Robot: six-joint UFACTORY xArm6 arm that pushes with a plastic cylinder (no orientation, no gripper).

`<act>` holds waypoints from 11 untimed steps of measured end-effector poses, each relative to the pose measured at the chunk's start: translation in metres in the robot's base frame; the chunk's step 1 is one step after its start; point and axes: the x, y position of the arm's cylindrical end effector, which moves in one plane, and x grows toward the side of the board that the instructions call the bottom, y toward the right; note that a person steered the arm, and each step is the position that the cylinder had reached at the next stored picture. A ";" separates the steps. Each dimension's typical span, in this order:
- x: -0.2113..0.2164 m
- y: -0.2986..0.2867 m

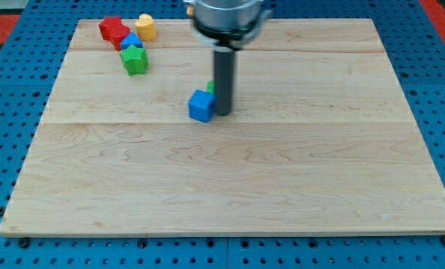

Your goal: Move the cube parallel to the green circle

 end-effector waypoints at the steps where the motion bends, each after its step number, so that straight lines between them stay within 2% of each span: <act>1: 0.000 -0.082; 2: 0.009 -0.112; 3: 0.032 -0.096; 4: 0.033 -0.134; 5: -0.001 -0.166; 6: -0.011 -0.150; 7: 0.022 -0.137; 8: 0.020 -0.087; 9: 0.008 -0.074; 11: -0.003 -0.155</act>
